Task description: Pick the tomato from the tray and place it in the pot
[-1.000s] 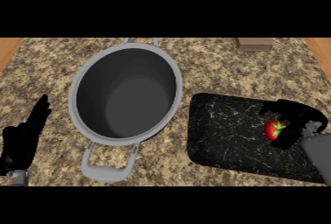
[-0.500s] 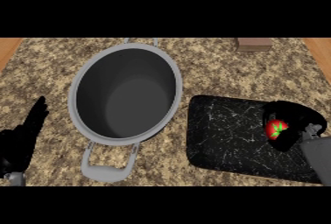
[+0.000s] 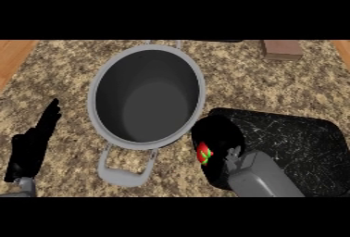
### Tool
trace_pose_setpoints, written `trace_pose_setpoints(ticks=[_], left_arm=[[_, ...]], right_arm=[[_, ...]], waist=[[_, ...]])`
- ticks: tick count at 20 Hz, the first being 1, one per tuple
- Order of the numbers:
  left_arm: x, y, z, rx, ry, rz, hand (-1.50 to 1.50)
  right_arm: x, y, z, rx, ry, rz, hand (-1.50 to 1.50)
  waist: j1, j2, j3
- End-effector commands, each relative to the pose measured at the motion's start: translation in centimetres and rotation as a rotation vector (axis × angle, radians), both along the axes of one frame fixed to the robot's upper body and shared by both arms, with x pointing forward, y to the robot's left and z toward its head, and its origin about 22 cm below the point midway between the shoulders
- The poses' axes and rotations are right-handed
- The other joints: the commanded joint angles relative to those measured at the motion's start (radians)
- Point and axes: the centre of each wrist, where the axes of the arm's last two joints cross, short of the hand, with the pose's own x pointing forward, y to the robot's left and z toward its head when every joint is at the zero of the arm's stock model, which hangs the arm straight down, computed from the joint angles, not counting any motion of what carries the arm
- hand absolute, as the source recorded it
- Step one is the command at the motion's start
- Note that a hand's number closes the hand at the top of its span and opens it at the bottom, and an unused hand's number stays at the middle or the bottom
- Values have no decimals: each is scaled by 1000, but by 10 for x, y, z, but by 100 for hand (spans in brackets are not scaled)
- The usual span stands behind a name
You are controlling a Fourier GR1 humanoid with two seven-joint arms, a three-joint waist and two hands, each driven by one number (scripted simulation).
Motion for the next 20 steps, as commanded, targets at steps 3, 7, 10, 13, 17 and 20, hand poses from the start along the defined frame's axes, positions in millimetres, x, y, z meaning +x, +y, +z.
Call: trace_pose_setpoints(ticks=[3,7,10,13,17,20], left_arm=[[6,-6,-3,-14,23,-33,0],[4,-11,-3,4,22,-36,0],[14,-3,11,3,14,-21,0],[8,-8,-7,9,40,-16,0],[16,-8,2,6,18,-11,0],[10,-5,0,7,16,-4,0]], right_arm=[[-66,94,30,24,-275,148,150],[-89,113,55,76,-509,79,150],[-104,122,76,138,-704,10,150],[-108,130,91,178,-790,-51,150],[-105,133,104,330,-773,-138,150],[-109,138,108,377,-772,-169,150]], waist=[[19,-6,1],[13,-10,2],[-2,-17,3],[-1,-9,0],[3,-1,2],[1,-3,2]])
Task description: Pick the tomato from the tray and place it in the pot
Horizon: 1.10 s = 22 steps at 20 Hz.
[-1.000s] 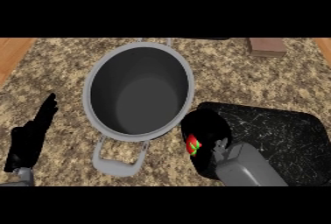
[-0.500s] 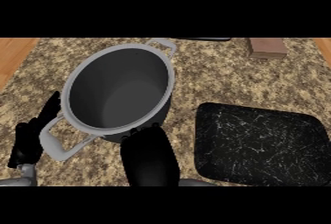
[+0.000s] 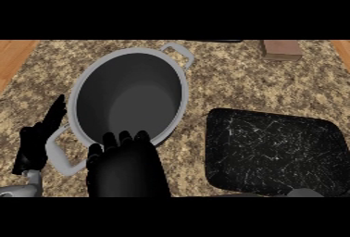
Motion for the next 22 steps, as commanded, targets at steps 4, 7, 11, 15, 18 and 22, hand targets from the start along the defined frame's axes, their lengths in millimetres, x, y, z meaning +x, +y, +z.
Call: trace_pose_setpoints(ticks=[4,7,11,15,18,22], left_arm=[[-1,2,-6,11,-5,-1,0],[2,-3,12,-2,-25,-2,0],[2,10,-3,-5,-13,11,0],[3,5,10,-10,-25,2,0],[-10,15,3,-6,-4,20,0],[5,7,12,0,-18,17,0]], right_arm=[[13,20,29,206,1,-125,150],[35,28,43,240,-21,-141,150],[57,36,50,262,-2,-136,150],[93,44,53,267,-7,-167,150],[124,41,51,242,2,-163,150],[147,44,35,224,24,-166,150]], waist=[[-4,9,-1],[4,11,1],[-15,18,0],[-4,20,1],[-13,22,1],[-7,25,1]])
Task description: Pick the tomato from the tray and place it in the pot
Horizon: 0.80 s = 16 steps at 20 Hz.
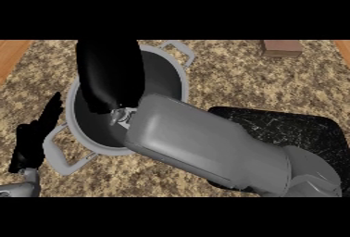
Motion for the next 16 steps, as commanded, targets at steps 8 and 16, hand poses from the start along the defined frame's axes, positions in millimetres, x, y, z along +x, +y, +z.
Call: trace_pose_setpoints(ticks=[8,16], left_arm=[[7,3,-5,-8,-10,-29,0],[22,-18,12,-8,-32,-80,0]], right_arm=[[70,-25,-57,-76,52,-58,150],[84,-34,-51,138,199,-41,-150]], waist=[[19,15,-1],[69,27,0]])
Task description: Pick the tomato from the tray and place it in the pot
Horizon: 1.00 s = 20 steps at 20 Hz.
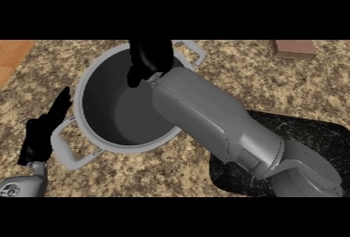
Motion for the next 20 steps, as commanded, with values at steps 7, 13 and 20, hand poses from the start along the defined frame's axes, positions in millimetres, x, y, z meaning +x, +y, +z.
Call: trace_pose_setpoints(ticks=[7,13,20], left_arm=[[-1,5,7,6,10,-20,0],[-5,7,3,-3,8,-8,0],[-21,22,-9,0,18,44,0]], right_arm=[[6,-5,-3,225,-46,57,-150],[-1,-10,14,607,-197,67,-150],[-8,-9,9,680,-29,169,-150]], waist=[[12,-5,1],[1,-6,3],[-64,-25,2]])
